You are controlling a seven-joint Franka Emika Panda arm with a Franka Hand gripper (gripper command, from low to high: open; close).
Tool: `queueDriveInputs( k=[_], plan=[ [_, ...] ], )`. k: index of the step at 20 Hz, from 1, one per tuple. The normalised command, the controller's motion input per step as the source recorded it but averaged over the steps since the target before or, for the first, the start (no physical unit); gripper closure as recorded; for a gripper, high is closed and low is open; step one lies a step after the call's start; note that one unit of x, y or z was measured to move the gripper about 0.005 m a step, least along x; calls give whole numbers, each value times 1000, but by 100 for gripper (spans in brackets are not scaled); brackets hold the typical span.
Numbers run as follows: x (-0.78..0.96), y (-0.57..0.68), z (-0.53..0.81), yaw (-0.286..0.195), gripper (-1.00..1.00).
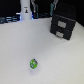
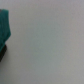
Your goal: Open the kcup holder, insert the kcup into the holder, and close the kcup holder
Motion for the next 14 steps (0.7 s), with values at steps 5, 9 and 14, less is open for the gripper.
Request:
queueDriveInputs(
  k=[5, 9, 14],
  plan=[
    [-238, 662, 50, -158, -100],
    [-184, 752, 7, -169, -100],
    [-144, 799, -8, -173, -100]
  ],
)
